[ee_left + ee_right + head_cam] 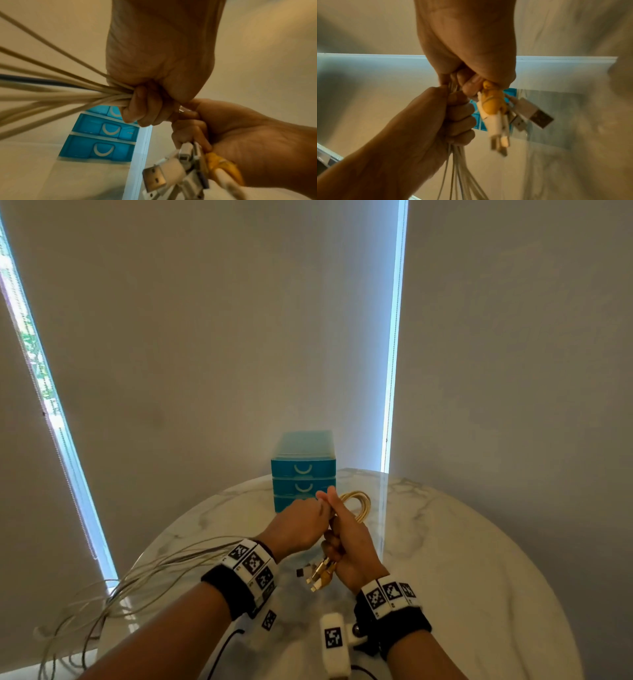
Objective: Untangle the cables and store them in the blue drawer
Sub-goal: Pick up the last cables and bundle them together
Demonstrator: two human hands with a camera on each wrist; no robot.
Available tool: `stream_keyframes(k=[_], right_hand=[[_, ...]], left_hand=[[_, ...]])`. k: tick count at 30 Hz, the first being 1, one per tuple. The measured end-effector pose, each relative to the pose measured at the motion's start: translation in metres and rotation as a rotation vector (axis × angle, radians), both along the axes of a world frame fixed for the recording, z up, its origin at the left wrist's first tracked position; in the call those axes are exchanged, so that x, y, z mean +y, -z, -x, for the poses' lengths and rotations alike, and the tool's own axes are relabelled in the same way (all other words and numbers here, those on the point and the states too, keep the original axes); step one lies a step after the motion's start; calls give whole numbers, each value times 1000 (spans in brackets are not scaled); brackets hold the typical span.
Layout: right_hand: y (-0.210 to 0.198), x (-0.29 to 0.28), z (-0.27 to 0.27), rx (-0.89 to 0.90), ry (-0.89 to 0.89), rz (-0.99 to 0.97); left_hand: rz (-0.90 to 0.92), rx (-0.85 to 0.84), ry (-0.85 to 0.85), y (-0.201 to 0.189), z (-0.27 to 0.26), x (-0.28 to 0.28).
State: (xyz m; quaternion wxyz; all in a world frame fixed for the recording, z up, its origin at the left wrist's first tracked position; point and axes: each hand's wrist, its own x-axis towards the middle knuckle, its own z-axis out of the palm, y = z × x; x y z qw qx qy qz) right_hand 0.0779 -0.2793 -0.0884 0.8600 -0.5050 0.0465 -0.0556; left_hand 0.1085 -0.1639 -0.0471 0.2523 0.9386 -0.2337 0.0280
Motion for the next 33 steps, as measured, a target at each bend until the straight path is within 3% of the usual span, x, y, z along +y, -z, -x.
stream_keyframes(k=[4,6,8,9,13,17,22,27,33], right_hand=[[4,-2,-3,83,148,48],[8,-1,-4,82,150,67],[9,-1,-5,86,139,119],[10,0,-6,88,134,150],[8,3,-12,102,171,390],[6,0,-12,83,195,581],[-1,5,-5,-17,210,548],[-2,7,2,97,110,489],[3,6,12,130,-76,364]], left_hand=[[-42,246,30,-17,5,1],[27,156,-46,-34,-1,6],[130,83,9,-49,-7,4],[85,47,83,-56,-7,0],[-417,-204,194,-73,-6,-22],[-536,-394,212,-80,2,-38],[-504,-586,191,-91,1,-35],[-419,-595,192,-93,4,-31],[-523,-602,269,-89,10,-40]])
